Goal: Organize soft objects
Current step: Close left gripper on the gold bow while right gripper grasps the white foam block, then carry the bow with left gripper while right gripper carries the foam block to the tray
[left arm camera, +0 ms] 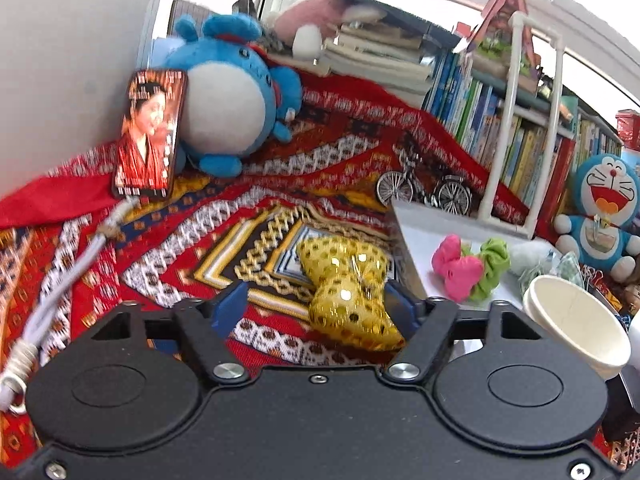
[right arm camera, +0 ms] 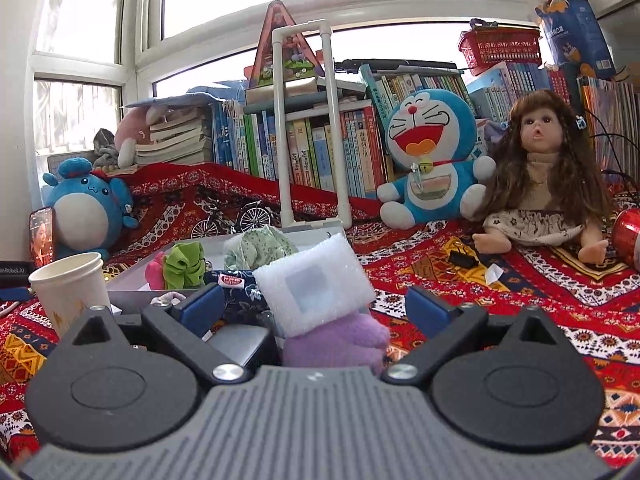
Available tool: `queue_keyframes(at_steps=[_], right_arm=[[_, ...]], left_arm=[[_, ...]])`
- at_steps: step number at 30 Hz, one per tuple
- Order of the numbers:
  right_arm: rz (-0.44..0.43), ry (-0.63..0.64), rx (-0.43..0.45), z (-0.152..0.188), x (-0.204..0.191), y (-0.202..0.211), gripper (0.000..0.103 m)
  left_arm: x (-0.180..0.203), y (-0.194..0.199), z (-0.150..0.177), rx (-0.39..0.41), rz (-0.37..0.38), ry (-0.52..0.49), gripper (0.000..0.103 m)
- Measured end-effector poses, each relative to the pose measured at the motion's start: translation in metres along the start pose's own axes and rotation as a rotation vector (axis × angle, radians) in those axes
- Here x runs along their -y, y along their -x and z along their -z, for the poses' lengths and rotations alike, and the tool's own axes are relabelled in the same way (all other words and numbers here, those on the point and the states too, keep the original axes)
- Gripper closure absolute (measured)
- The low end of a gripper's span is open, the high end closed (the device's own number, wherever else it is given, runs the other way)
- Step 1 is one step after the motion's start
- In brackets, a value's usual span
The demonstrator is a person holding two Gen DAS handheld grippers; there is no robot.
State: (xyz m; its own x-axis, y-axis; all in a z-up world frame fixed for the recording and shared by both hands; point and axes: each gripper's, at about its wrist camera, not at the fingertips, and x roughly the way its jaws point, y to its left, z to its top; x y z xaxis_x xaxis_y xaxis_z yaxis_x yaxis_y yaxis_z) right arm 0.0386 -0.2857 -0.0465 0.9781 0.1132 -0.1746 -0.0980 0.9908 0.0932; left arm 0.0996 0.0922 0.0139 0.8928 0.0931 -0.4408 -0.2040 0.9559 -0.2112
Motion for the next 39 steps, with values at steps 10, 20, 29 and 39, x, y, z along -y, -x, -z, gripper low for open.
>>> queue_keyframes(at_steps=[10,20,29,39], right_arm=[[-0.004,-0.029,-0.034,0.003,0.002,-0.005,0.017],[0.006,0.004,-0.066,0.004,-0.002,-0.007,0.028],[0.017,0.053,-0.054,-0.016,-0.006,-0.018,0.010],[0.017,0.129,-0.114,-0.019,-0.016,-0.035,0.010]], left_arm=[[-0.002,-0.022,-0.002,-0.102,0.059,0.096,0.067],[-0.006,-0.009,-0.003,-0.105,0.073,0.070,0.082],[-0.014,0.016,-0.001,-0.111,0.030,-0.033,0.074],[0.000,0.023,-0.002,-0.033,0.007,-0.104,0.027]])
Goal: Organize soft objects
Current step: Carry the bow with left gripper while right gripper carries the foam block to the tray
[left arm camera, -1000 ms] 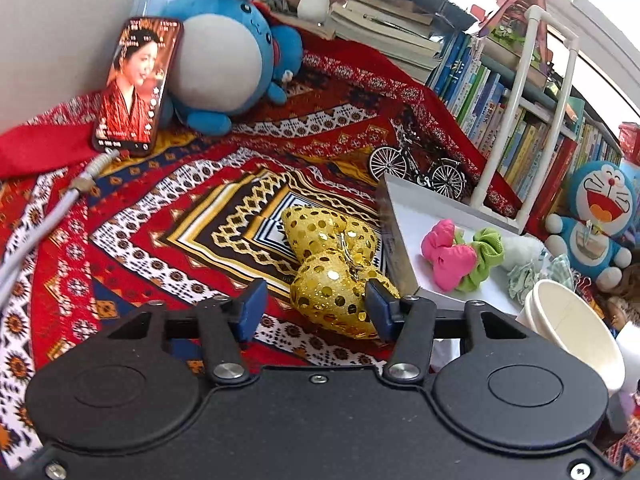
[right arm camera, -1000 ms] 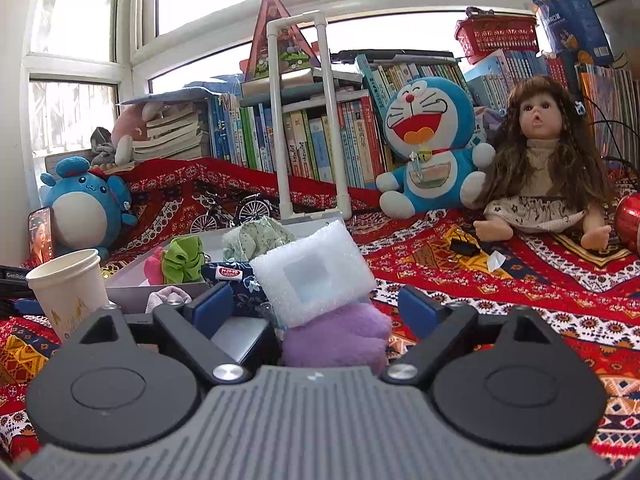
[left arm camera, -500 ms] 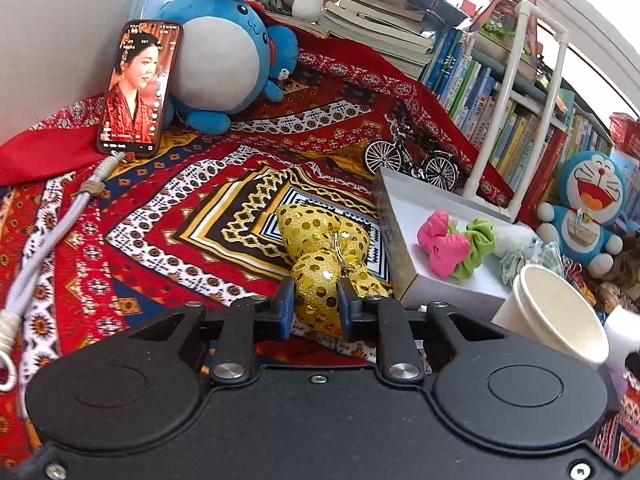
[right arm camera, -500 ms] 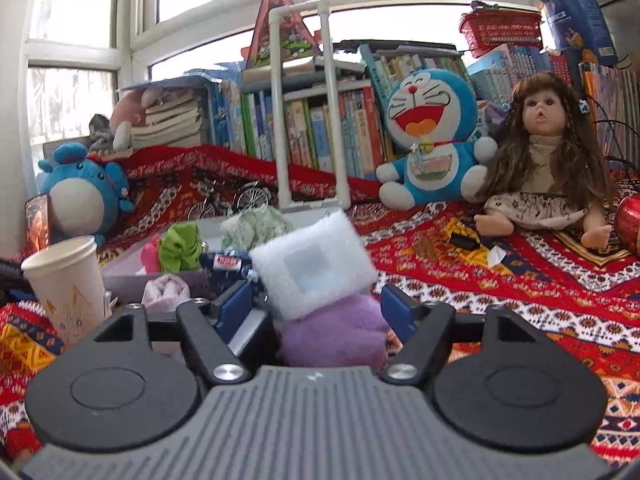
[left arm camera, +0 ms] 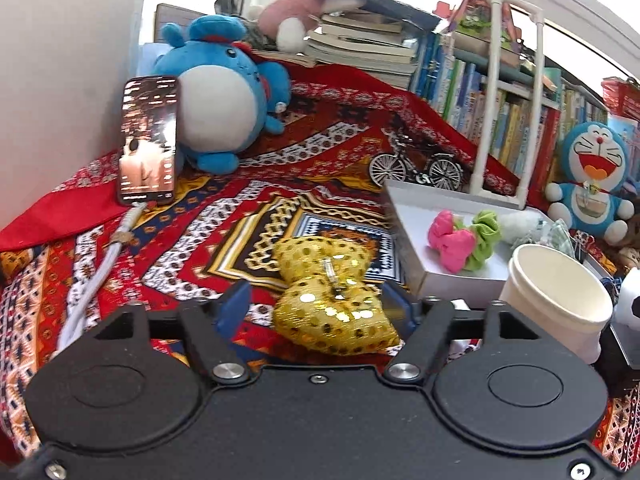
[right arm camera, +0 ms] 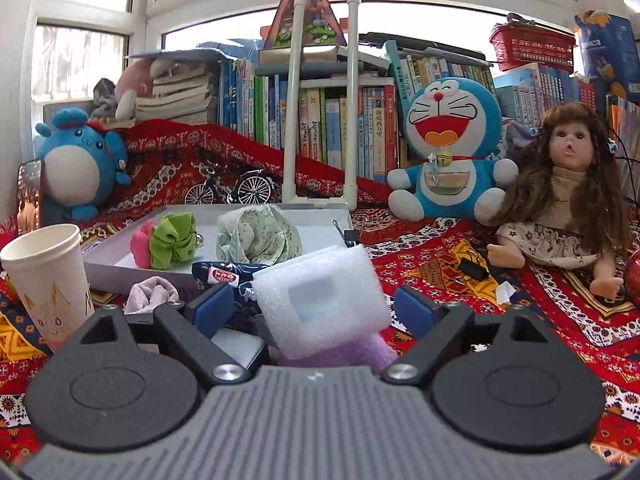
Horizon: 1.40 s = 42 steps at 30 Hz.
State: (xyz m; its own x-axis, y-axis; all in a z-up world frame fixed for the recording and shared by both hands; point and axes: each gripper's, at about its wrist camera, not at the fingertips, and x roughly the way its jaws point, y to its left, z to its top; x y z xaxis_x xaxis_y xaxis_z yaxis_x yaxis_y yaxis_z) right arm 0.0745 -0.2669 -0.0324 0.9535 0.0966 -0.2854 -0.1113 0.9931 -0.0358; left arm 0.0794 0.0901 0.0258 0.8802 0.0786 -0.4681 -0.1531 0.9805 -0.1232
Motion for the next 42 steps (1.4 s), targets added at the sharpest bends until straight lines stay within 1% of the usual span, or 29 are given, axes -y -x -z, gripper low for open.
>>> queue_keyframes(at_steps=[1,3,5,7,9,11,12,13,15,16,20,24,27,29,36,39,42], right_arm=[[-0.004,0.001,-0.004,0.000,-0.001,-0.001,0.011],[-0.005,0.005,-0.007,0.000,-0.002,-0.001,0.011],[-0.001,0.015,-0.006,0.000,-0.003,-0.001,0.016],[-0.001,0.021,-0.007,0.000,-0.003,0.000,0.020],[-0.001,0.023,-0.009,0.000,-0.002,0.000,0.023],[0.006,0.022,-0.016,0.000,-0.001,-0.002,0.027],[0.008,0.018,-0.021,0.000,0.000,-0.003,0.031],[0.012,0.012,-0.024,0.001,0.001,-0.003,0.033],[0.007,0.000,-0.018,0.001,0.001,-0.002,0.033],[0.004,-0.002,-0.012,0.002,0.001,0.000,0.034],[0.005,-0.002,0.020,-0.002,0.000,0.005,0.034],[0.002,-0.019,0.038,-0.009,0.001,0.007,0.034],[-0.002,-0.038,0.041,-0.015,0.003,0.007,0.034],[-0.003,-0.052,0.042,-0.019,0.005,0.006,0.034],[-0.011,-0.106,0.015,-0.038,0.012,-0.006,0.034],[-0.021,-0.148,-0.009,-0.048,0.016,-0.016,0.034],[-0.031,-0.179,-0.036,-0.057,0.019,-0.027,0.034]], left_arm=[[0.003,-0.003,0.000,-0.002,-0.001,-0.008,0.023],[0.009,-0.009,0.002,-0.013,-0.007,-0.032,0.023],[0.013,-0.014,0.003,-0.031,-0.021,-0.047,0.023],[0.013,-0.019,0.006,-0.043,-0.030,-0.040,0.023],[0.012,-0.023,0.008,-0.061,-0.023,-0.032,0.023],[0.010,-0.027,0.009,-0.087,-0.004,-0.028,0.029],[0.009,-0.029,0.010,-0.099,0.007,-0.025,0.035],[0.008,-0.030,0.010,-0.110,0.020,-0.019,0.050],[0.007,-0.030,0.011,-0.113,0.018,-0.008,0.055],[0.007,-0.029,0.010,-0.107,0.020,-0.007,0.059],[0.008,-0.022,0.005,-0.076,0.005,-0.021,0.066],[0.005,-0.016,-0.003,-0.047,0.001,-0.005,0.068],[0.001,-0.012,-0.014,-0.024,0.014,0.003,0.069],[-0.001,-0.010,-0.022,-0.012,0.037,0.010,0.069],[0.003,-0.007,-0.056,-0.012,0.183,0.033,0.068],[0.013,-0.014,-0.068,-0.028,0.241,0.024,0.068],[0.023,-0.026,-0.079,-0.065,0.292,0.026,0.068]])
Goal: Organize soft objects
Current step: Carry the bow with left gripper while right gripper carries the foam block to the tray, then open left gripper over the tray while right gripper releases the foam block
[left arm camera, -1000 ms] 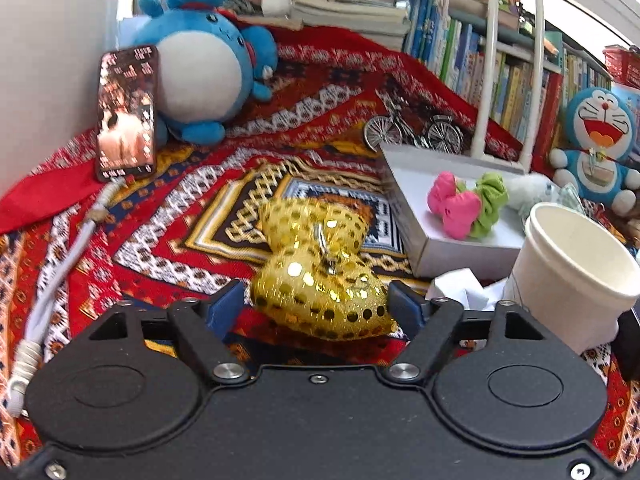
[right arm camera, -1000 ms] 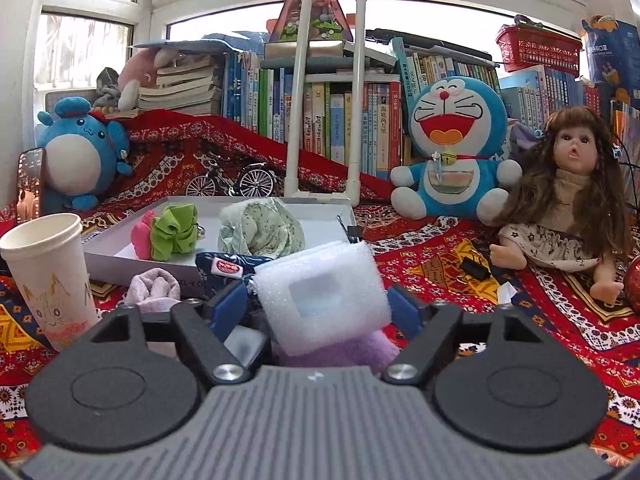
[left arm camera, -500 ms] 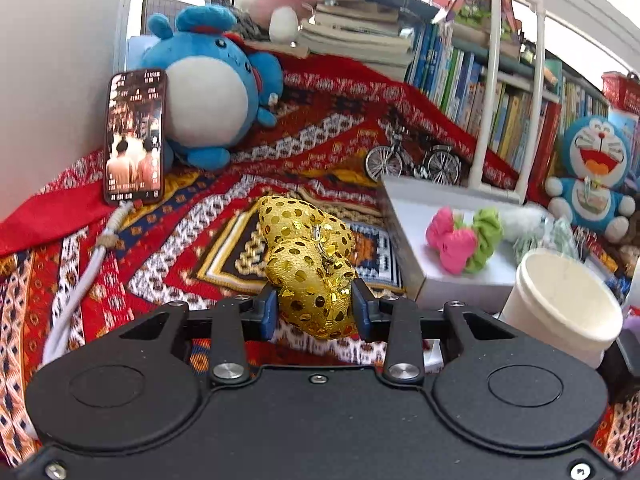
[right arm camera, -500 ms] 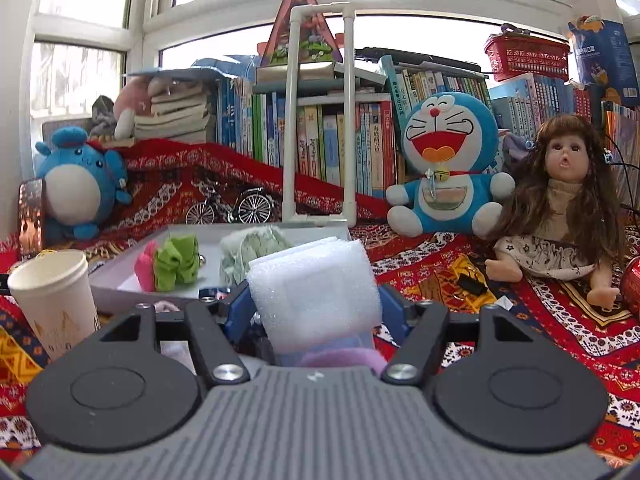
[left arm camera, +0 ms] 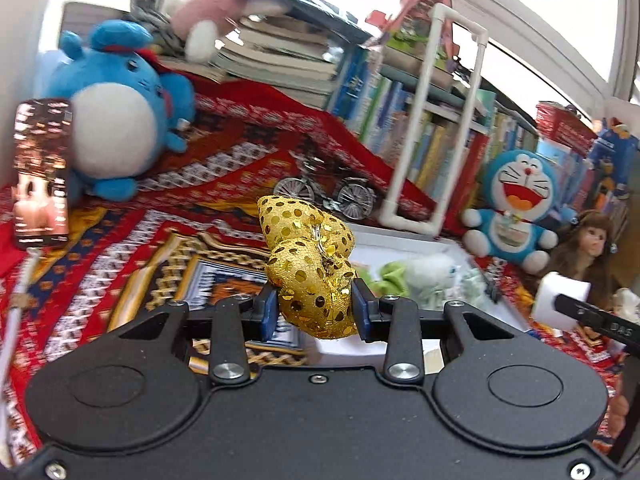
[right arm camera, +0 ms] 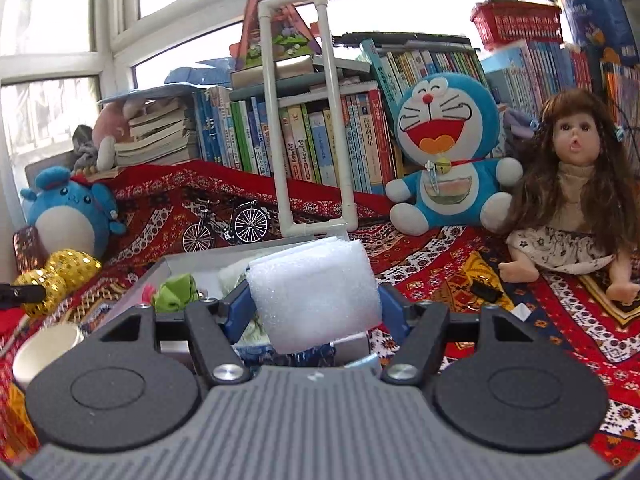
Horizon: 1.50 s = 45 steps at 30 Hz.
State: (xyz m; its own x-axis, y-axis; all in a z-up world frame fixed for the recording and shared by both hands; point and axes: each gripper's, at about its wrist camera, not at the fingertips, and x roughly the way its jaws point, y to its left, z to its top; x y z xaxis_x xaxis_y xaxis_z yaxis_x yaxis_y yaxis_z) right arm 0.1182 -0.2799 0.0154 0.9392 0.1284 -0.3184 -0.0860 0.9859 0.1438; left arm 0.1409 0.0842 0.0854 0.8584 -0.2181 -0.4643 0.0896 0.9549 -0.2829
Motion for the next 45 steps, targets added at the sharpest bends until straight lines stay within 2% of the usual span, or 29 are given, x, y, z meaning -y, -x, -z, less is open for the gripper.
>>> queue_keyframes(at_steps=[7,13,17,22,32,35,39,44,45], right_arm=[[-0.045,0.018,-0.113,-0.008,-0.007,-0.031,0.034],[-0.066,0.068,-0.208,-0.006,-0.020,-0.058,0.034],[-0.078,0.077,-0.230,-0.004,-0.025,-0.071,0.034],[-0.083,0.061,-0.246,-0.006,-0.027,-0.088,0.034],[-0.070,0.049,-0.272,-0.012,-0.036,-0.117,0.034],[-0.057,0.053,-0.280,-0.018,-0.039,-0.132,0.034],[-0.052,0.020,-0.307,-0.024,-0.041,-0.146,0.034],[-0.028,0.025,-0.335,-0.015,-0.043,-0.148,0.029],[-0.025,0.021,-0.333,-0.014,-0.042,-0.146,0.025]], left_arm=[[0.005,-0.043,-0.017,-0.137,0.079,0.025,0.068],[0.004,-0.075,-0.015,-0.237,0.098,0.024,0.068],[0.003,-0.096,-0.018,-0.274,0.102,0.016,0.068],[0.007,-0.118,-0.022,-0.298,0.109,0.005,0.068],[0.021,-0.150,-0.024,-0.322,0.080,-0.029,0.066],[0.026,-0.164,-0.024,-0.342,0.048,-0.058,0.066],[0.030,-0.169,-0.029,-0.336,0.053,-0.054,0.063],[0.034,-0.163,-0.031,-0.322,0.042,-0.083,0.057],[0.034,-0.161,-0.031,-0.320,0.041,-0.084,0.057]])
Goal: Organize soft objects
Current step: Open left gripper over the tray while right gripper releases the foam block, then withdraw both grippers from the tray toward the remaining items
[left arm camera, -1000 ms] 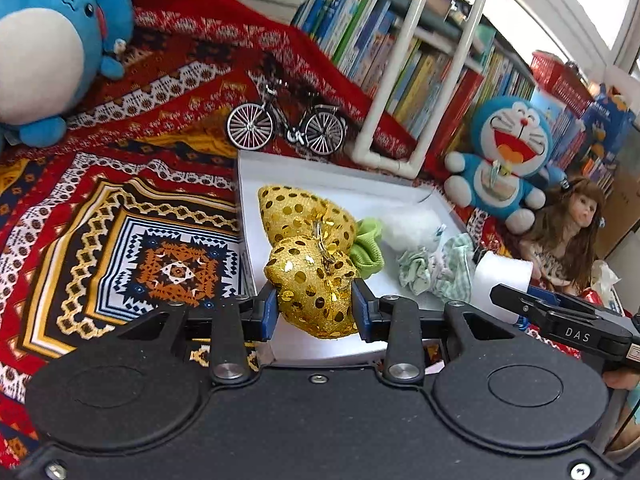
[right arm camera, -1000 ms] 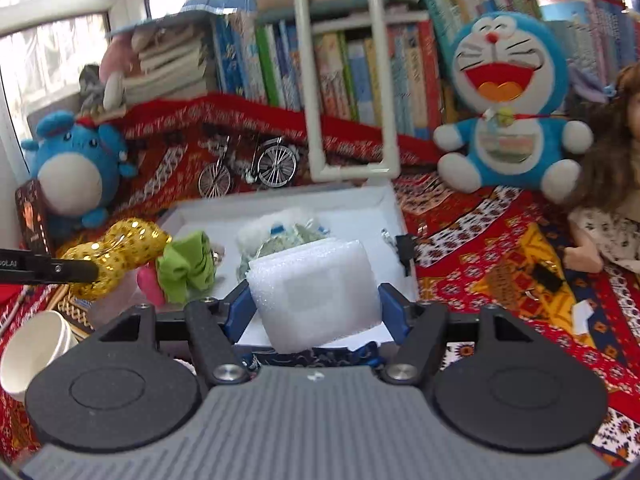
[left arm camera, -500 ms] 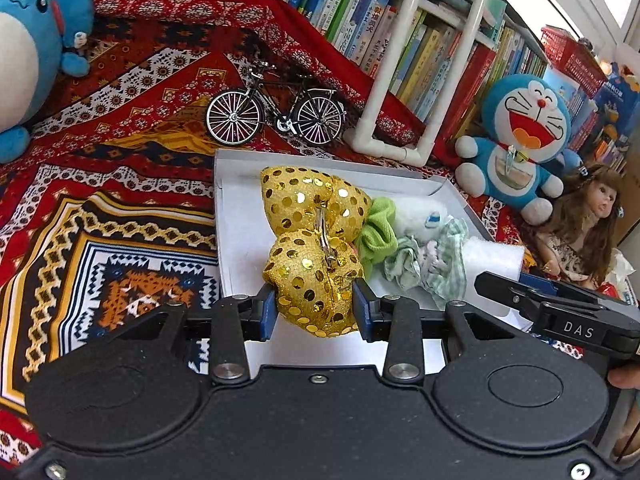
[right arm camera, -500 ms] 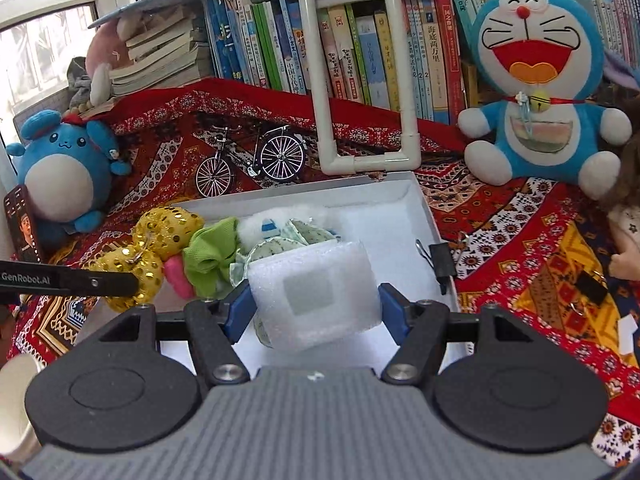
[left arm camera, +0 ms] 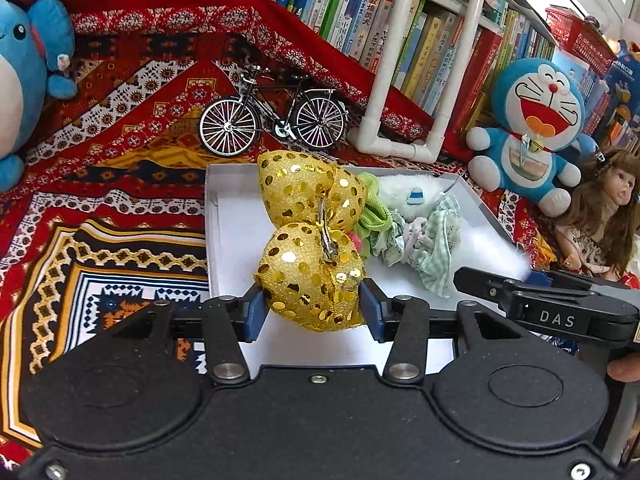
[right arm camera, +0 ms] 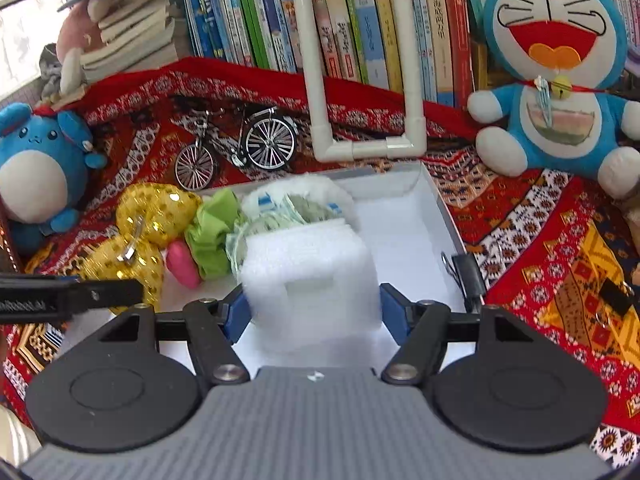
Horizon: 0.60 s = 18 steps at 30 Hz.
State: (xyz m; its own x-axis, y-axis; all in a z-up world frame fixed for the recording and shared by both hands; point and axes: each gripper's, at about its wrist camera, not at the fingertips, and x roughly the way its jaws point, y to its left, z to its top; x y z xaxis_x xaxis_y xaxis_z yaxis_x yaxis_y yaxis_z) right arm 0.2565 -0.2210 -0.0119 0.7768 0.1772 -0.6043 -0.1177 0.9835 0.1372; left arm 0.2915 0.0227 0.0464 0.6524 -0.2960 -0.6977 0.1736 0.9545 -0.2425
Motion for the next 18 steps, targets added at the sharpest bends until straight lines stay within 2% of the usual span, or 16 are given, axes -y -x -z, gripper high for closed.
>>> queue_keyframes(at_steps=[6,11,18], right_arm=[[-0.015,0.002,0.038,-0.002,0.001,0.019,0.018],[-0.036,0.012,0.086,-0.006,-0.001,0.044,0.014],[-0.069,0.041,0.137,-0.001,-0.003,0.077,0.010]], left_arm=[[0.003,0.018,0.000,0.029,0.005,-0.005,0.051],[0.004,0.039,-0.001,0.072,0.000,-0.003,0.035],[0.013,0.080,0.003,0.126,0.016,-0.028,0.024]])
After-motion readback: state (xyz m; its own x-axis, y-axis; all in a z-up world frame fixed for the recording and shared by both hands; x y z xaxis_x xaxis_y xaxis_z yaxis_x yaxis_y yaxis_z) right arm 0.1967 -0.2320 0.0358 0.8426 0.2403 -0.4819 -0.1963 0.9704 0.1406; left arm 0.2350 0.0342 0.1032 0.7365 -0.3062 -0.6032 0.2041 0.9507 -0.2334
